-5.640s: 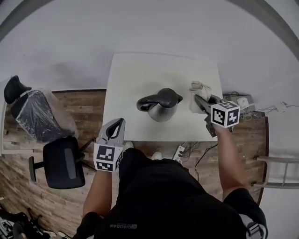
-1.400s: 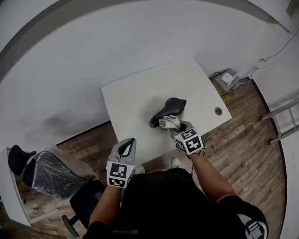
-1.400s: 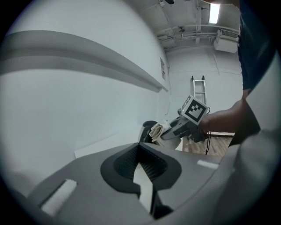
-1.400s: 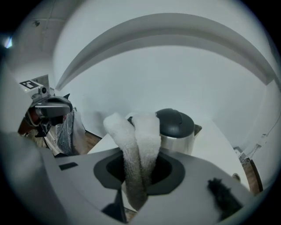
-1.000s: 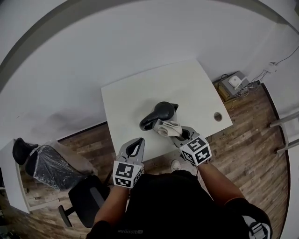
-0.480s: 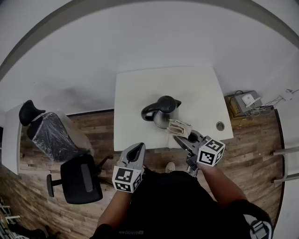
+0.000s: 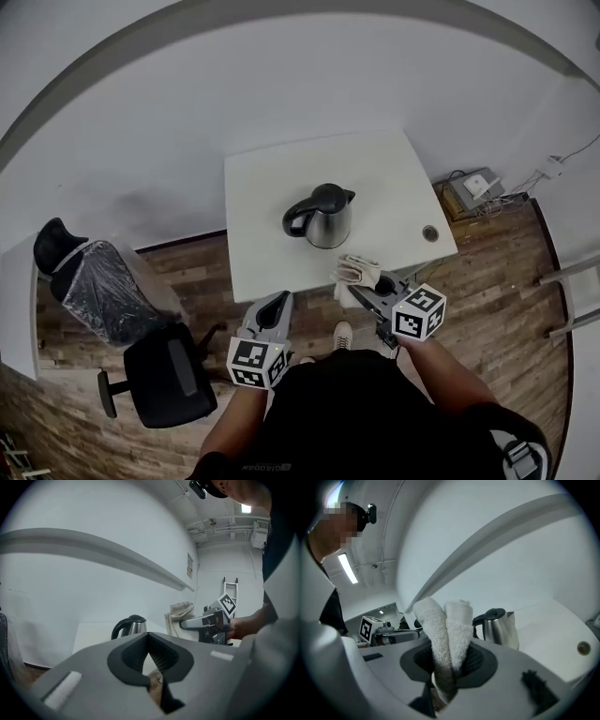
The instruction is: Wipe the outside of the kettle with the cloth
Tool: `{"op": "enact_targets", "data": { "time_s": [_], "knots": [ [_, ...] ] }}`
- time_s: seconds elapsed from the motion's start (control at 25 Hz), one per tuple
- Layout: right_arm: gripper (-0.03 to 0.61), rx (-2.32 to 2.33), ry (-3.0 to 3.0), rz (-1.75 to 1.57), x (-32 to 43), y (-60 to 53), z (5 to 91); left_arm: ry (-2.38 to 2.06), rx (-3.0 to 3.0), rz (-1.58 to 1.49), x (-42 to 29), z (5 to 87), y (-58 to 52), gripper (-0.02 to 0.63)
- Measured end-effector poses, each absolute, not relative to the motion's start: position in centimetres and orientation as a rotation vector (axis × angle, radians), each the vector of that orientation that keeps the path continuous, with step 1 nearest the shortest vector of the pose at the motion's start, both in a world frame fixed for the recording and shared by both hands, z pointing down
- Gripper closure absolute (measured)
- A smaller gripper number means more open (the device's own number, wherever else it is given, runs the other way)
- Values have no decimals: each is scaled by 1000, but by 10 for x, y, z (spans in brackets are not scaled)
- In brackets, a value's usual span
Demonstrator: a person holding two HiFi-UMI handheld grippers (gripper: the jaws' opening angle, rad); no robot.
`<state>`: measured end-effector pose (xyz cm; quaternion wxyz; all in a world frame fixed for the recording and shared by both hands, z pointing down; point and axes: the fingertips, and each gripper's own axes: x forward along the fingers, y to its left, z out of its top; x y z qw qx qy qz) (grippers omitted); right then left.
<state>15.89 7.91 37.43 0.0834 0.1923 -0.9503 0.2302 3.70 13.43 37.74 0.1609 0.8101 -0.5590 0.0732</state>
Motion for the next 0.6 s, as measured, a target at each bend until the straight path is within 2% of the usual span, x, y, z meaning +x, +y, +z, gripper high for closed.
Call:
{"op": "enact_targets", "data": {
  "time_s": [0.32, 0.6],
  "knots": [
    [485, 799, -2714, 699, 191, 149, 391, -1338, 2304, 254, 70, 430, 182, 606],
    [485, 832, -2692, 646, 220, 156, 387, -1376, 2358, 240, 80, 407, 172, 606]
  ]
}}
